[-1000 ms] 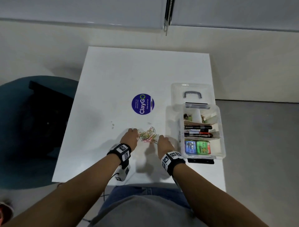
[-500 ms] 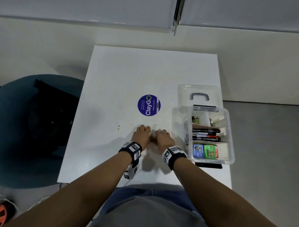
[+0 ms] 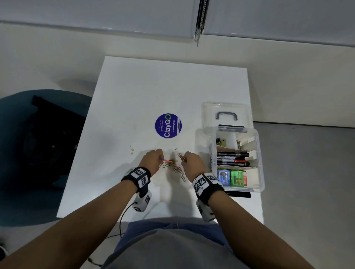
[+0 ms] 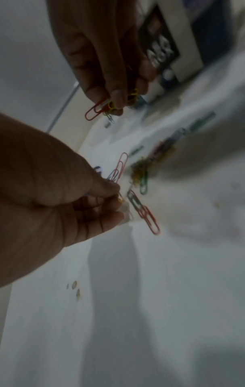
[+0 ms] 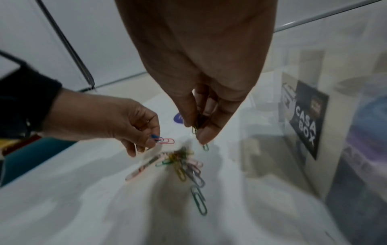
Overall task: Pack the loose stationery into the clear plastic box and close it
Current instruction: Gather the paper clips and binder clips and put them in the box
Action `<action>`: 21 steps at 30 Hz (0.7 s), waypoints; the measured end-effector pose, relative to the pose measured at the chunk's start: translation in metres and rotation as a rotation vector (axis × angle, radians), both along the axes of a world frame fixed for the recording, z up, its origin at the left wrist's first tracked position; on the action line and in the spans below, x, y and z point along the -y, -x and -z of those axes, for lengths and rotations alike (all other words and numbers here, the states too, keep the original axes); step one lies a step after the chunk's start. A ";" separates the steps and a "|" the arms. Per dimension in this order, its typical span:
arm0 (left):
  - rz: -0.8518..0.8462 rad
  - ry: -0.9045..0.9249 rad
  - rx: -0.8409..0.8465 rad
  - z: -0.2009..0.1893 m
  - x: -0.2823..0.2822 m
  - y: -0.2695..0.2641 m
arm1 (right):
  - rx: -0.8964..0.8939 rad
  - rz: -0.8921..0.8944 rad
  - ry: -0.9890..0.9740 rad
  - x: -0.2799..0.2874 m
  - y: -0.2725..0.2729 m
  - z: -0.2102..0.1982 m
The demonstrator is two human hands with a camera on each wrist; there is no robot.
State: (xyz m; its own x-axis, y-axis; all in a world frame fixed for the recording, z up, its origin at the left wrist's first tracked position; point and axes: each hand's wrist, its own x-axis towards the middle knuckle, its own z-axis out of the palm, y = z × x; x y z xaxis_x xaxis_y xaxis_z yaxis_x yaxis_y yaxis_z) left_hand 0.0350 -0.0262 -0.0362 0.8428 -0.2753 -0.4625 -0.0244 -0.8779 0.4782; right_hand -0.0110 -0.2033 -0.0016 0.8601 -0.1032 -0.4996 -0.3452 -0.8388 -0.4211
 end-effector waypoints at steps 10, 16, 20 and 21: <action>-0.143 0.593 0.069 -0.108 0.098 -0.001 | 0.419 0.286 -0.228 0.090 0.014 -0.088; -0.022 0.629 0.120 -0.117 0.212 -0.005 | 0.447 0.433 -0.115 0.173 0.013 -0.094; 0.026 0.550 0.111 -0.105 0.260 -0.005 | 0.316 0.446 -0.004 0.206 0.004 -0.076; 0.046 0.522 0.111 -0.101 0.267 -0.004 | 0.266 0.430 0.017 0.210 0.003 -0.073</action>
State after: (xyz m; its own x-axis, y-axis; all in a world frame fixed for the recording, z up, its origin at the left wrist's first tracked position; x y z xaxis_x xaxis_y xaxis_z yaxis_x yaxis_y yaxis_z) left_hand 0.0391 -0.2928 0.0649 0.8603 -0.4830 -0.1631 -0.1324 -0.5206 0.8434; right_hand -0.0135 -0.4133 0.0711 0.8353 -0.4821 -0.2643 -0.5436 -0.6521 -0.5285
